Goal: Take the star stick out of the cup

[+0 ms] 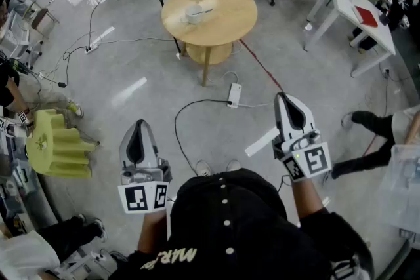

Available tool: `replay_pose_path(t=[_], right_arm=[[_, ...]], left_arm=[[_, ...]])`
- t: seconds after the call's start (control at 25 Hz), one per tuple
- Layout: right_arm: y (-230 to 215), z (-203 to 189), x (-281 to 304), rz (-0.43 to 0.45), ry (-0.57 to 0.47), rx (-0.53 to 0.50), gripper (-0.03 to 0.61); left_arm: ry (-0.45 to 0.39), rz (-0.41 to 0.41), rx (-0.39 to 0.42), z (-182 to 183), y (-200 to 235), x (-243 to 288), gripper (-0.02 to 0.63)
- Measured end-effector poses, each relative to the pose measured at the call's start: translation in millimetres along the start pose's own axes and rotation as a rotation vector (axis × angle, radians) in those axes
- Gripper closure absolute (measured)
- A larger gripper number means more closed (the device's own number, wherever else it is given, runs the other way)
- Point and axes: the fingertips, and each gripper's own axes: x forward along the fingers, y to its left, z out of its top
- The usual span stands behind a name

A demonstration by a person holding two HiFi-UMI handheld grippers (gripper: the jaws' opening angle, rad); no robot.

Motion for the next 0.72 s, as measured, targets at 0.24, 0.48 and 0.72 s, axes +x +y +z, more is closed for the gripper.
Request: replay_pose_path(t=[0.24,0.48,0.72], right_arm=[[-2,-2,0,0.009,0.009,-0.005,0.577],[7,-4,3,0.048,-0.002,0.020,0.575],[6,-2,10,0.039,-0.025,0.035,0.538]], left_arm=[[0.002,-0.001,-0.002,-2,-5,3,0.618],[0.009,0.003,0.000,-5,-3,4,0.618],[0.008,0.010,-0.003,-6,5,5,0.618]])
